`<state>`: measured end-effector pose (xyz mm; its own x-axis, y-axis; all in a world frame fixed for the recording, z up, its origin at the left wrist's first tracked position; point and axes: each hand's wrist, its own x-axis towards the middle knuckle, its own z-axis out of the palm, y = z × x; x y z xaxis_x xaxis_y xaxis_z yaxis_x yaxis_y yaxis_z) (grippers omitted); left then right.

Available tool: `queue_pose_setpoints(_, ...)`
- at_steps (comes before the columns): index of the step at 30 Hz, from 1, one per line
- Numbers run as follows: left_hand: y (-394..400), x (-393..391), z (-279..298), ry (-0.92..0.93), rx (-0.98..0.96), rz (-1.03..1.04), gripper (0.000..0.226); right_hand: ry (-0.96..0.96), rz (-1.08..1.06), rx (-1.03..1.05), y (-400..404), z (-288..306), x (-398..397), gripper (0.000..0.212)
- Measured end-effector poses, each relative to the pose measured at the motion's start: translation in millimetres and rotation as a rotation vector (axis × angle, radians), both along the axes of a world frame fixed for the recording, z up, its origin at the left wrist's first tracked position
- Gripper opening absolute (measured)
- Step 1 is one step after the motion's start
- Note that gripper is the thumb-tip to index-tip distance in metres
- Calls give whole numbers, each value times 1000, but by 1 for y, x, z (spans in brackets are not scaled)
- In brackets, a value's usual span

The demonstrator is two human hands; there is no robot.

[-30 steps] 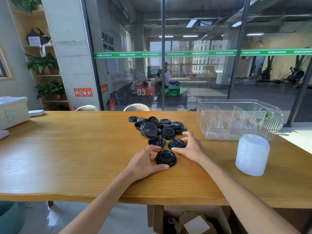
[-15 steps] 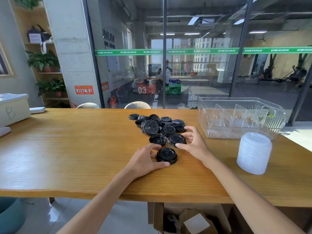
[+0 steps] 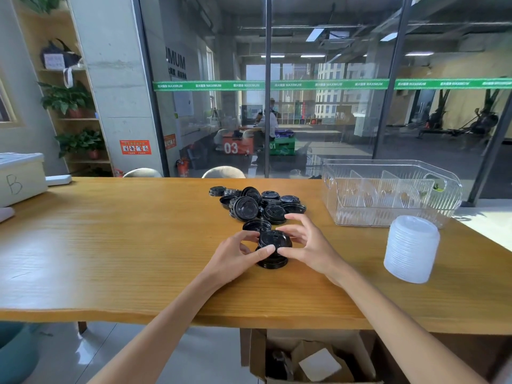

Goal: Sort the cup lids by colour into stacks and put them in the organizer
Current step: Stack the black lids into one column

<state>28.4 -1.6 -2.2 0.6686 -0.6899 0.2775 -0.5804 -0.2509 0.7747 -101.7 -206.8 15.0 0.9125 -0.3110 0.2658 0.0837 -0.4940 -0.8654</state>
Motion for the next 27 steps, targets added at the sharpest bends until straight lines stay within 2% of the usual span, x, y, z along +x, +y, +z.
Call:
queue_pose_setpoints(6, 1, 0, 2, 71, -14, 24, 60, 29, 22, -7, 4, -3, -6, 81)
queue_pose_setpoints(11, -1, 2, 1, -9, 12, 26, 40, 43, 32, -18, 5, -4, -7, 82)
queue_pose_setpoints(27, -4, 3, 1, -120, 82, 25, 37, 88, 56, -116, 4, -12, -3, 74)
